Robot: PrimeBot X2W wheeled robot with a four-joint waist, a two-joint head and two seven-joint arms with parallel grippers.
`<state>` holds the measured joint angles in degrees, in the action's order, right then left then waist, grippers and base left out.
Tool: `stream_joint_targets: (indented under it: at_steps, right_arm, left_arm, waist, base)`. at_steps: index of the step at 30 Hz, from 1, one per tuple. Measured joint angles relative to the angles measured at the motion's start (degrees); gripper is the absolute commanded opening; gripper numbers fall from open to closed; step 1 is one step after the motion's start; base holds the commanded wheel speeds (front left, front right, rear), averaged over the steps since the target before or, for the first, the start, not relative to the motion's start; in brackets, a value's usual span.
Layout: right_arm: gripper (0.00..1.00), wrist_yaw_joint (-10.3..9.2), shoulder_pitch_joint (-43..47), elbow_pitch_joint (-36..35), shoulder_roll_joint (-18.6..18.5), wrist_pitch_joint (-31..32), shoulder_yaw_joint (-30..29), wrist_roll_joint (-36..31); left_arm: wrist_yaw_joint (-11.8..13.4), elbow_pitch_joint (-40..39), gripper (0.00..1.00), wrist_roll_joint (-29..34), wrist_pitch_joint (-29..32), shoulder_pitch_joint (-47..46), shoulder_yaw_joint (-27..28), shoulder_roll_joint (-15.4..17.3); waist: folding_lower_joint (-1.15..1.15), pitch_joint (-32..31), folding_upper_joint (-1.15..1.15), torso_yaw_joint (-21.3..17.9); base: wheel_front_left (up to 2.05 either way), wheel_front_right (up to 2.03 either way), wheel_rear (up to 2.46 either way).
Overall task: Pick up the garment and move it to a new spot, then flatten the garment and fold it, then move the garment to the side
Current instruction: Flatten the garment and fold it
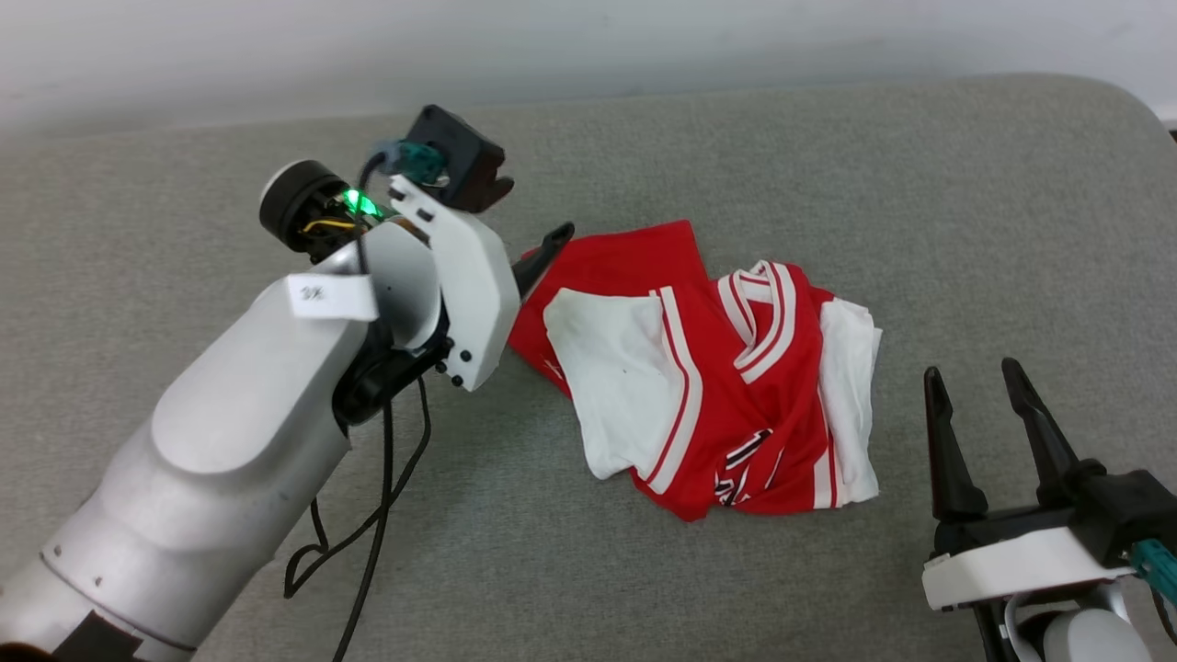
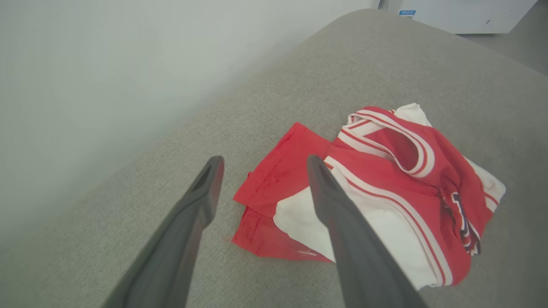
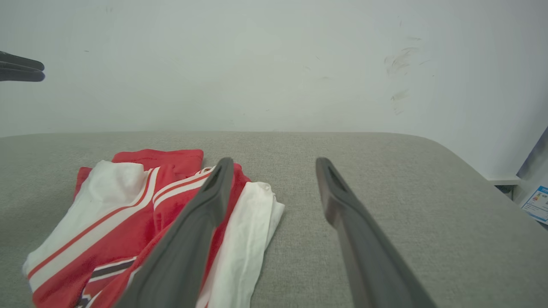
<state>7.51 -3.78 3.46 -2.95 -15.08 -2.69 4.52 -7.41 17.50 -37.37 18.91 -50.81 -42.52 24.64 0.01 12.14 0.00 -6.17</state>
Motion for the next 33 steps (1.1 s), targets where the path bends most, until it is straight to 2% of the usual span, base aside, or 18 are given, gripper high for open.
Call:
stream_joint_targets:
  at_steps: [3, 9, 19, 26, 27, 28, 29, 33]
  right_arm:
    - [1.0, 0.0, -1.1, -0.1, 0.0, 0.0, 0.4, 0.1]
    - [1.0, 0.01, -3.2, -0.5, 0.0, 0.0, 0.8, 0.5]
    - [1.0, 0.0, -5.5, -1.0, 0.0, 0.0, 0.9, 1.5]
    - [1.0, 0.01, -6.3, -1.0, 0.0, 0.0, 1.1, 2.1]
    - [1.0, 0.01, -6.5, -1.1, 0.0, 0.0, 1.0, 2.1]
    - [1.0, 0.01, -6.5, -1.1, 0.0, 0.0, 0.9, 2.1]
    - [1.0, 0.01, -6.5, -1.1, 0.0, 0.0, 0.8, 2.1]
    - [1.0, 0.01, -6.5, -1.0, 0.0, 0.0, 0.5, 2.0]
  left_arm:
    - [0.0, 0.8, 1.0, -4.1, 6.7, -3.5, -5.7, 1.2]
    - [0.0, 3.3, 1.0, -9.4, 15.6, -9.2, -15.9, 2.4]
    - [0.0, 11.5, 1.0, -12.8, 18.4, -14.2, -27.6, 3.2]
    - [0.0, 12.0, 1.0, -15.2, 21.1, -15.0, -29.1, 3.4]
    - [0.0, 11.7, 0.95, -15.1, 21.2, -15.0, -29.1, 3.5]
    - [0.0, 11.4, 0.36, -15.0, 21.2, -15.0, -29.2, 3.6]
    - [0.0, 11.2, 0.0, -14.7, 21.0, -15.0, -29.2, 3.6]
    - [0.0, 10.9, 0.0, -13.5, 17.4, -15.0, -30.0, 2.8]
  waist:
    - [0.0, 1.5, 0.0, -1.1]
    - [0.0, 4.6, 0.0, -3.3]
    - [0.0, 9.8, 0.0, -6.8]
    - [-0.03, 11.5, 0.0, -8.4]
    - [-0.03, 11.7, 0.0, -8.4]
    - [-0.03, 11.7, 0.0, -8.4]
    - [-0.03, 11.7, 0.0, -8.3]
    - [-0.02, 11.4, 0.0, -7.6]
  base:
    - [0.0, 0.0, 0.0]
    - [0.0, 0.0, 0.0]
    - [0.0, 0.0, 0.0]
    - [0.0, 0.0, 0.0]
    - [0.0, 0.0, 0.0]
    - [0.0, 0.0, 0.0]
    - [0.0, 0.0, 0.0]
    - [0.0, 0.0, 0.0]
